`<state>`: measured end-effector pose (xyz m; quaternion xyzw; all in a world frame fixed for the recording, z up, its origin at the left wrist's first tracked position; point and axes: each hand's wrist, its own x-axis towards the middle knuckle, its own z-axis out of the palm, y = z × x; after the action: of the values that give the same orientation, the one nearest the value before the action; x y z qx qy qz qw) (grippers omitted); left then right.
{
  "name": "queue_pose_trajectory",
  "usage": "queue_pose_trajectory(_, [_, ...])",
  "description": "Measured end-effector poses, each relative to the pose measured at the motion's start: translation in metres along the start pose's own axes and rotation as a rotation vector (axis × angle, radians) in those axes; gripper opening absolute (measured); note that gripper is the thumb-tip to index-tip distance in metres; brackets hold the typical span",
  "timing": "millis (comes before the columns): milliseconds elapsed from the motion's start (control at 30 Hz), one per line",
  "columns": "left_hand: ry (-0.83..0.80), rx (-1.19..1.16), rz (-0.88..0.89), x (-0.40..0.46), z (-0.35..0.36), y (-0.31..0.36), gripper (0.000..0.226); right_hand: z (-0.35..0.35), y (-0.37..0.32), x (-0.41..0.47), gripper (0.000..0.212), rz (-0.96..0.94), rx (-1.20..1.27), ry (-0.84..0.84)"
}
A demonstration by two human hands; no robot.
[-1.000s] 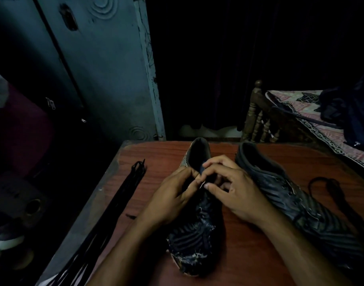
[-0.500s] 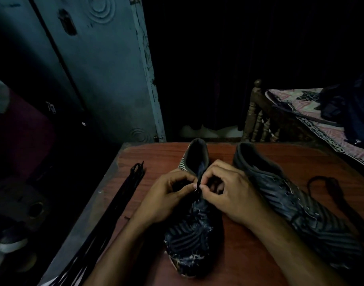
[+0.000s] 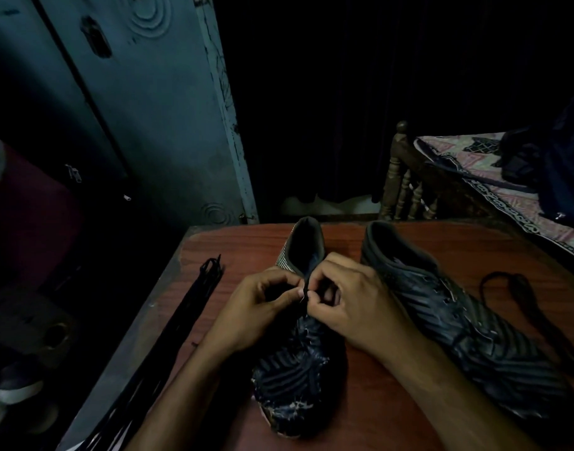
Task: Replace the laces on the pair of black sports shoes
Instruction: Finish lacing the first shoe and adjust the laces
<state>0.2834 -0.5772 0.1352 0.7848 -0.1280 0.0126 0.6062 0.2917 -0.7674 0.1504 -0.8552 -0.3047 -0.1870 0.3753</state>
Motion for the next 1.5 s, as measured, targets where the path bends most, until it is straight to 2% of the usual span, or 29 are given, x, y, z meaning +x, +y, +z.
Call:
queue_pose_trajectory(167, [0.063, 0.217, 0.091, -0.001, -0.003, 0.001, 0.013, 0.005, -0.002, -0.002, 0.016, 0.117, 0.117, 0.107])
queue_pose_trajectory(333, [0.169, 0.303, 0.120, -0.005, -0.006, 0.009, 0.022, 0.001, -0.005, 0.002, 0.019, 0.251, 0.548, 0.230])
queue_pose_trajectory(467, [0.283, 0.330, 0.179, -0.004, -0.013, 0.014, 0.045, -0.017, -0.010, 0.013, 0.012, 0.284, 0.858, 0.437])
queue_pose_trajectory(533, [0.267, 0.345, 0.165, -0.003, -0.018, 0.012, 0.052, -0.026, -0.008, 0.016, 0.011, 0.310, 0.891, 0.509])
queue_pose_trajectory(600, [0.232, 0.387, 0.164, -0.004, -0.020, 0.008, 0.052, -0.031, -0.001, 0.017, 0.015, 0.321, 0.819, 0.529])
queue_pose_trajectory(633, [0.221, 0.402, 0.166, -0.004, -0.020, 0.006, 0.051, -0.033, 0.001, 0.016, 0.015, 0.311, 0.703, 0.506])
queue_pose_trajectory(700, [0.216, 0.405, 0.153, -0.005, -0.019, 0.006, 0.047, -0.032, 0.008, 0.013, 0.012, 0.249, 0.305, 0.367])
queue_pose_trajectory(767, [0.220, 0.392, 0.151, -0.004, -0.019, 0.006, 0.048, -0.030, 0.009, 0.009, 0.012, 0.212, -0.005, 0.088])
queue_pose_trajectory(833, [0.225, 0.390, 0.160, -0.004, -0.019, 0.005, 0.050, -0.029, 0.003, 0.005, 0.017, 0.244, -0.095, -0.231])
queue_pose_trajectory(867, [0.225, 0.391, 0.159, -0.003, -0.019, 0.005, 0.051, -0.031, 0.000, 0.005, 0.016, 0.247, -0.089, -0.298])
queue_pose_trajectory(900, [0.226, 0.390, 0.154, -0.004, -0.019, 0.005, 0.052, -0.033, -0.002, 0.005, 0.014, 0.234, -0.049, -0.283])
queue_pose_trajectory(1000, [0.215, 0.390, 0.135, -0.005, -0.019, 0.006, 0.054, -0.042, -0.004, 0.011, 0.015, 0.252, 0.223, 0.053])
queue_pose_trajectory(1100, [0.212, 0.397, 0.128, -0.006, -0.019, 0.006, 0.053, -0.051, -0.008, 0.018, 0.023, 0.333, 0.783, 0.390])
queue_pose_trajectory(1167, [0.220, 0.390, 0.101, -0.007, -0.017, 0.006, 0.050, -0.056, -0.012, 0.019, 0.023, 0.386, 1.067, 0.503])
queue_pose_trajectory(1233, [0.216, 0.340, 0.042, -0.009, -0.015, 0.008, 0.040, -0.059, -0.016, 0.020, 0.024, 0.421, 1.171, 0.584])
queue_pose_trajectory(1300, [0.182, 0.298, 0.010, -0.011, -0.014, 0.010, 0.031, -0.061, -0.014, 0.020, 0.023, 0.408, 1.128, 0.668])
queue_pose_trajectory(1400, [0.153, 0.374, 0.044, -0.012, -0.016, 0.011, 0.029, -0.063, -0.002, 0.018, 0.019, 0.269, 0.817, 0.760])
queue_pose_trajectory(1467, [0.147, 0.423, 0.077, -0.012, -0.017, 0.010, 0.026, -0.060, 0.003, 0.016, 0.010, 0.129, 0.499, 0.662])
queue_pose_trajectory(1500, [0.141, 0.428, 0.090, -0.012, -0.017, 0.009, 0.022, -0.058, 0.004, 0.015, 0.009, 0.115, 0.334, 0.523])
